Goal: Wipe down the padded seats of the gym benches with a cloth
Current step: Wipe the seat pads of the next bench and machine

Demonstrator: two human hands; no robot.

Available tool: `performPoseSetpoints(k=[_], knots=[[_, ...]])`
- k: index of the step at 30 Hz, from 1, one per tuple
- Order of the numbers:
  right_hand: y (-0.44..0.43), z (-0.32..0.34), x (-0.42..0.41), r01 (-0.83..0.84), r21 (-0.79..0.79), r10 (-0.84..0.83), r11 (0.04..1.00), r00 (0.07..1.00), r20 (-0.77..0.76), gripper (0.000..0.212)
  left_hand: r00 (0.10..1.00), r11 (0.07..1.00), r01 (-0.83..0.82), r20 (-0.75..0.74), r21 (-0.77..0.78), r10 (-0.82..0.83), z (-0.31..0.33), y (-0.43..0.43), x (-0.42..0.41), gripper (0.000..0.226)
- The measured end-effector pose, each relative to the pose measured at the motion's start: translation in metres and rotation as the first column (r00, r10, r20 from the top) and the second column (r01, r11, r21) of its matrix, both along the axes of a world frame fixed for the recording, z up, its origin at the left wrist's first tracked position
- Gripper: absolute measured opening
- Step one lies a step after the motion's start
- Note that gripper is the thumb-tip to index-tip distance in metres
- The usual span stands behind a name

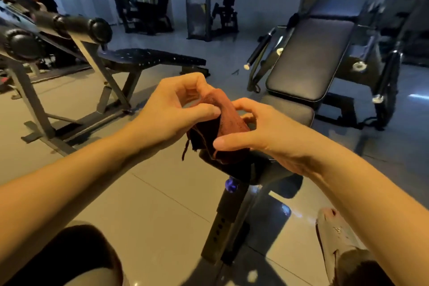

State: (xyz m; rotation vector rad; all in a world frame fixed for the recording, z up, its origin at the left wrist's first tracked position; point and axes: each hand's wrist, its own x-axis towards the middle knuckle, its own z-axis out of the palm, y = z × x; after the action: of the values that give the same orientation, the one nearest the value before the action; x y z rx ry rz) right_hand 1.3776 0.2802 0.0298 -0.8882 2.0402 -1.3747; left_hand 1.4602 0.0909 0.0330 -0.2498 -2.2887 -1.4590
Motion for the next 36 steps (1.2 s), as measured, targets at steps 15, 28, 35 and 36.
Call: performPoseSetpoints(k=[15, 28, 35, 36], knots=[[-0.057, -0.033, 0.096, 0.434, -0.179, -0.438, 0.883, 0.899, 0.019, 0.015, 0.839, 0.972, 0.230, 0.497, 0.042, -0.220, -0.003, -0.068, 0.044, 0.031], [-0.111, -0.061, 0.045, 0.705, -0.272, -0.754, 0.656, 0.588, -0.294, 0.025, 0.864, 0.962, 0.155, 0.441, 0.225, -0.242, -0.052, -0.159, -0.064, 0.023], [-0.112, -0.099, 0.004, 0.896, -0.283, -0.741, 0.342, 0.072, -0.668, 0.030, 0.749, 0.965, 0.145, 0.613, 0.218, -0.252, -0.105, -0.121, -0.080, 0.016], [-0.114, -0.101, 0.004, 0.909, -0.269, -0.712, 0.319, 0.042, -0.701, 0.033, 0.767, 0.959, 0.134, 0.586, 0.250, -0.260, -0.111, -0.116, -0.081, 0.017]])
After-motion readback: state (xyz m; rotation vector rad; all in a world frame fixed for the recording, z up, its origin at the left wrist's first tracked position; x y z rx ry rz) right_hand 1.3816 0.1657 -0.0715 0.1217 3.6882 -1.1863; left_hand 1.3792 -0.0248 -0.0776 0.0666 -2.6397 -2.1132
